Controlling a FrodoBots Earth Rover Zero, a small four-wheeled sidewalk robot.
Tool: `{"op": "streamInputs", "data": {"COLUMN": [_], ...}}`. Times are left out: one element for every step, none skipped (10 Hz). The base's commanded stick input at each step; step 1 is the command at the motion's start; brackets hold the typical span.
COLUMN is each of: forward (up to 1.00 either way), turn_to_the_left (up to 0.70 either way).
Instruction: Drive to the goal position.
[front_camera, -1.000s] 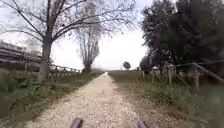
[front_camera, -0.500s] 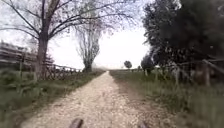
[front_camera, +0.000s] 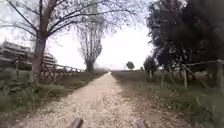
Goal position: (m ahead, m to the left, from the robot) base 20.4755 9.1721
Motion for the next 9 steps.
{"op": "streamInputs", "data": {"forward": [0.7, 0.7, 0.7, 0.7, 0.7, 0.7, 0.7, 0.7, 0.7], "turn_to_the_left": [0.0, 0.0, 0.0, 0.0, 0.0, 0.0, 0.0, 0.0, -0.35]}}
